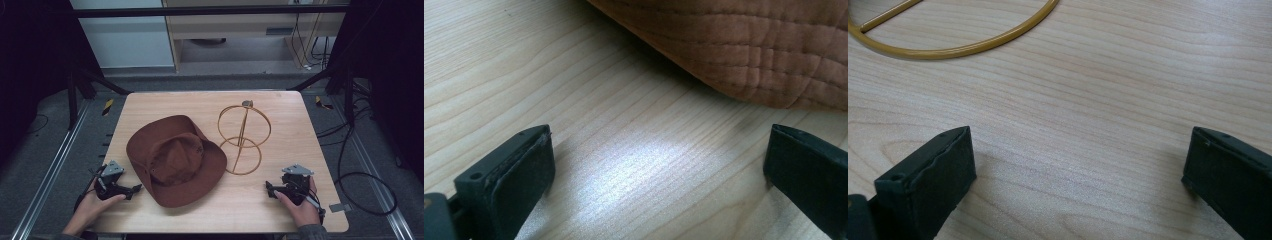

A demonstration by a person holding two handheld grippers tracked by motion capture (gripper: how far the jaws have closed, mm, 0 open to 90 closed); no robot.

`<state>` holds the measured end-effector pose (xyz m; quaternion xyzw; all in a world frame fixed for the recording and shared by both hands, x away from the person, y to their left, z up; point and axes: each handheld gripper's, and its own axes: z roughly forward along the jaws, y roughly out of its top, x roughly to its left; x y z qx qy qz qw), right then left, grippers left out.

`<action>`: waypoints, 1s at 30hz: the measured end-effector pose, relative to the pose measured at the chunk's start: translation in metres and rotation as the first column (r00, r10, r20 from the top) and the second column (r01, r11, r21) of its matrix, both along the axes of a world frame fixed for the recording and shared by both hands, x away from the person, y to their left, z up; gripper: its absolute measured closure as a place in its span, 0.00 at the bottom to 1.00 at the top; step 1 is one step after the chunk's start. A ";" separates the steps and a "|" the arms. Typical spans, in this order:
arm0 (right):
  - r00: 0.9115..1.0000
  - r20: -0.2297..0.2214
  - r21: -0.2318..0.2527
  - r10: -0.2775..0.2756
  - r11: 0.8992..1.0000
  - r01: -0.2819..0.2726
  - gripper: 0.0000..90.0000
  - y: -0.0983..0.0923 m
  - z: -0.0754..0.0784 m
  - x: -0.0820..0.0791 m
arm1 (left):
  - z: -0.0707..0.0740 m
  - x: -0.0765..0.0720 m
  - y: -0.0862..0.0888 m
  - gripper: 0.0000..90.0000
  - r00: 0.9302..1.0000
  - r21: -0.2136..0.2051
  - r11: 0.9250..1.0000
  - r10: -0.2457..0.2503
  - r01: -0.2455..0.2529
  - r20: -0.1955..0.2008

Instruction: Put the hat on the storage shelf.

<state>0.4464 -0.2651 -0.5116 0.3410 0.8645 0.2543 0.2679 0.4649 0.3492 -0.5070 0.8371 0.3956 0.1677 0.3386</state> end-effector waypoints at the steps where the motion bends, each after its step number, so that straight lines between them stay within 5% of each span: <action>1: 1.000 0.000 0.000 0.000 1.000 0.000 0.00 0.000 0.000 0.000 | 0.000 0.000 0.000 0.00 1.000 -0.001 1.000 0.000 0.000 0.000; 9: 1.000 0.000 0.000 0.000 1.000 0.000 0.00 0.000 0.000 0.000 | 0.004 -0.004 0.004 0.04 0.998 0.006 0.998 -0.057 0.057 0.011; 21: 1.000 0.000 -0.001 0.000 1.000 0.000 0.00 0.000 0.000 0.000 | 0.024 -0.022 0.002 0.04 0.993 -0.059 0.996 -0.062 0.068 0.098; 30: 1.000 0.000 0.000 0.000 1.000 0.000 0.01 0.000 0.000 0.000 | 0.038 -0.029 -0.009 0.06 0.984 -0.127 0.984 -0.105 0.123 0.141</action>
